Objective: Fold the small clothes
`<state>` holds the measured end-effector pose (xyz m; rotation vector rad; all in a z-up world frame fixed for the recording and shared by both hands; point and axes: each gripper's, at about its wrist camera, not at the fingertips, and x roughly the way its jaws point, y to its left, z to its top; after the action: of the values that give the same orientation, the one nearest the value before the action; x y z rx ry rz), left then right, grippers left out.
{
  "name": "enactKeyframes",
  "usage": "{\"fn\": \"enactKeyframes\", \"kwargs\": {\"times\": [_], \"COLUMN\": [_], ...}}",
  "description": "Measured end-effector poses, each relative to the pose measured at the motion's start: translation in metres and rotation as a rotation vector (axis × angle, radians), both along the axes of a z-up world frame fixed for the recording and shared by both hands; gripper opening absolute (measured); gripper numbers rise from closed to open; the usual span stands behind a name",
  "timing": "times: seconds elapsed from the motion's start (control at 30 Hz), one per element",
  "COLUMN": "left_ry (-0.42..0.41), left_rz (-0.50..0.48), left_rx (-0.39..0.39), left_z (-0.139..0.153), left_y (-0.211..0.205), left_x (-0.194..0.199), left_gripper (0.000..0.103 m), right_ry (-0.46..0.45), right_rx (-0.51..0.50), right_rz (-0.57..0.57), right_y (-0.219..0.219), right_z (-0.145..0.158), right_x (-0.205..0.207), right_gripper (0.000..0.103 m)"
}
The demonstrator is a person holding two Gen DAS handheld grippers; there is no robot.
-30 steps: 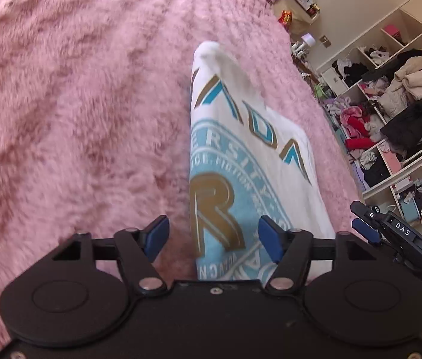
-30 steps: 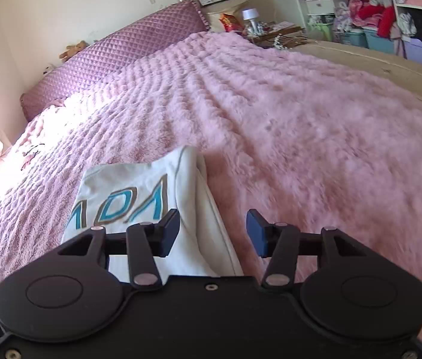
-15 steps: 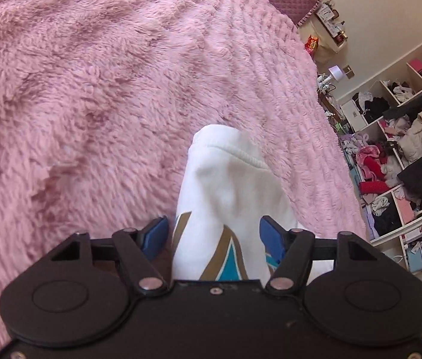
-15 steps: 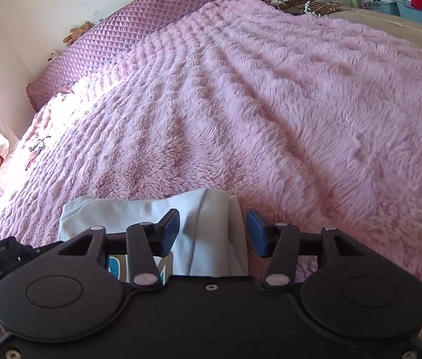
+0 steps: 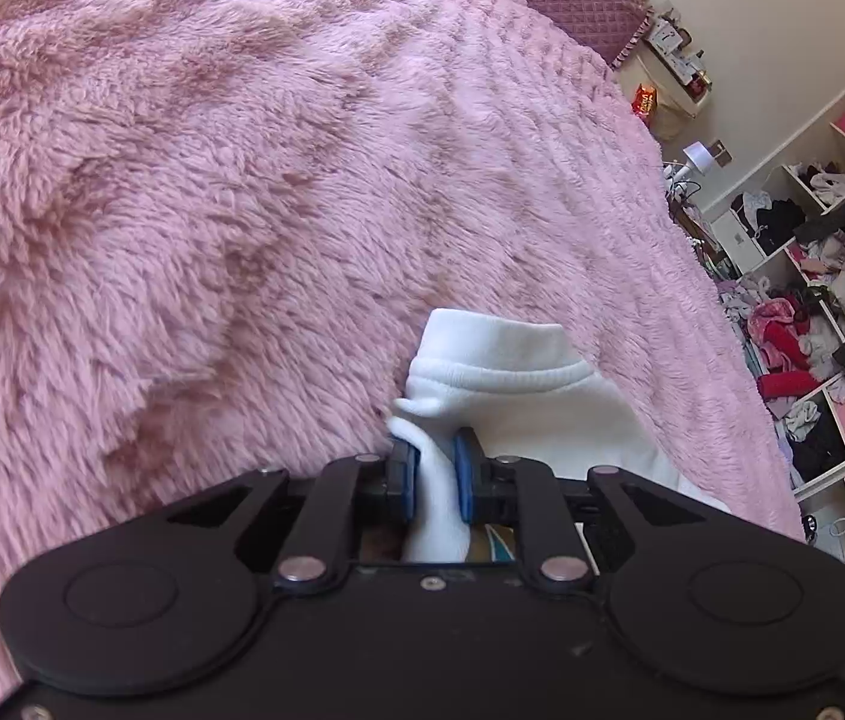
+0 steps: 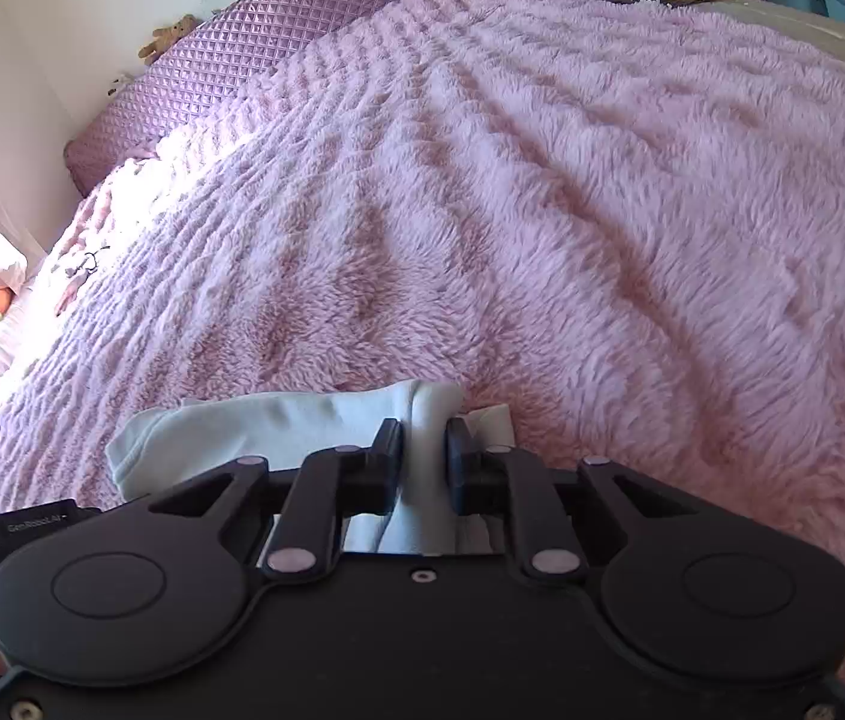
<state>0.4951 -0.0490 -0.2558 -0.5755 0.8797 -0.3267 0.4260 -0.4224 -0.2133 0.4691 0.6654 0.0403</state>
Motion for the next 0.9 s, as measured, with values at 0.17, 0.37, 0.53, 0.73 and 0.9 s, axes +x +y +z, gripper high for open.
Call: {"fn": "enactKeyframes", "kwargs": {"times": [0.17, 0.37, 0.53, 0.73, 0.9], "left_ry": [0.028, 0.097, 0.223, 0.236, 0.111], "left_rz": [-0.063, -0.191, -0.193, -0.15, -0.163], "left_rx": [-0.043, -0.043, -0.146, -0.228, -0.215], "left_z": [0.031, 0.038, 0.014, -0.001, 0.031], "left_y": [0.025, 0.051, 0.059, 0.056, 0.058], "left_x": [-0.036, -0.146, -0.208, -0.219, -0.229], "left_gripper": [0.047, 0.049, 0.05, 0.014, 0.007], "right_ry": [-0.023, 0.014, 0.033, 0.014, -0.036], "right_rx": [-0.033, -0.024, 0.033, 0.065, 0.098], "right_rz": [0.018, -0.07, -0.113, -0.149, -0.164], "right_y": [-0.005, -0.004, 0.01, 0.02, 0.018], "right_z": [0.03, 0.028, 0.01, 0.001, 0.014], "right_x": [-0.071, -0.186, -0.225, -0.224, -0.236], "right_gripper": [0.042, 0.042, 0.043, 0.042, 0.007]}}
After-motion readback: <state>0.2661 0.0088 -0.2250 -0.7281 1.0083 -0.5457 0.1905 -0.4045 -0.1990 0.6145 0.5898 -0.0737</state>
